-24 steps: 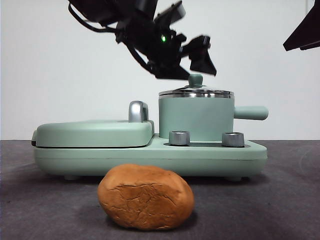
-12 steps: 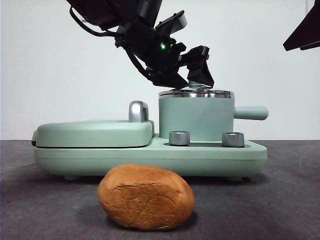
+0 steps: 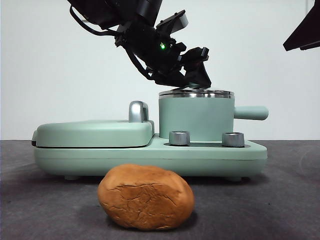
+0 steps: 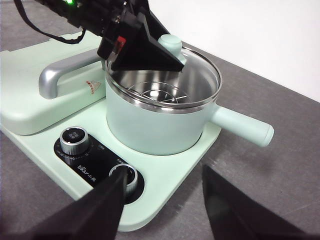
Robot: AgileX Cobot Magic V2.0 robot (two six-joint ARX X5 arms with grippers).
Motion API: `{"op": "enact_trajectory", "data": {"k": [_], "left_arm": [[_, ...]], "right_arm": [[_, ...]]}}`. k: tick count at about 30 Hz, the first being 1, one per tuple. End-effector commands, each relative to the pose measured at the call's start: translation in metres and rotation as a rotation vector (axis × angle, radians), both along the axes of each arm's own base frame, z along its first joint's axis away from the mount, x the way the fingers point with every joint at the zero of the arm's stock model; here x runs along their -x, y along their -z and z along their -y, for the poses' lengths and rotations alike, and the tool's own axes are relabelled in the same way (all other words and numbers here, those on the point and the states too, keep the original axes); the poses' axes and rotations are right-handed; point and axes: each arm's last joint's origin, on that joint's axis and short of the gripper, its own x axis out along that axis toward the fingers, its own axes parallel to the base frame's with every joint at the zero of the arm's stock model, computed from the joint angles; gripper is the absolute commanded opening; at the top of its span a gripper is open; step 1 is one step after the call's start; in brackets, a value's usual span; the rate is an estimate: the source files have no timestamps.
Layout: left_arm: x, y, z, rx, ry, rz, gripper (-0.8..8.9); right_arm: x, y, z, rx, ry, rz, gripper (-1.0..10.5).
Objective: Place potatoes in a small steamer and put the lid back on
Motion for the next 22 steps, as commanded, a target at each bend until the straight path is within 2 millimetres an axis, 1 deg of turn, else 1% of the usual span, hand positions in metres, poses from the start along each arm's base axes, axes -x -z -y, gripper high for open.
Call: {"op": "enact_trajectory", "data": {"k": [1,4,9,11,14,22], "left_arm": [[-0.0031,0.0041,0.0048,-0.016,0.008,0.007,2.35],[-0.0031,0.0041,0.0048,-0.016,0.008,0.007,2.28],[-0.0031,0.0042,0.0048,-0.016,0.008,0.007,0.84],[-0.0031,0.0042,0.0048,-0.016,0.008,0.007,0.74],[-0.0031,0.0042,0.0048,-0.021,0.010,0.011,0.15],[-0.0029,0.0025,0.0046,-0.035,0.020,0.039,0.12]], "right_arm": [[-0.0005,-0.0062,-0.0006,-0.015,0.001,0.017,2.4],[-0.0005,-0.0061,-0.0006,-0.015,0.001,0.017,2.4],[-0.0005,-0.0061,-0.0006,-0.015,0.001,0.017,2.4],[-0.0005,-0.0061,-0.0006,-0.015,0.001,0.017,2.4],[-0.0005,-0.0061,-0.0006,-0.015,0.001,0.017,2.4],[-0.0005,-0.0061,-0.0006,-0.015,0.001,0.017,2.4]]}}
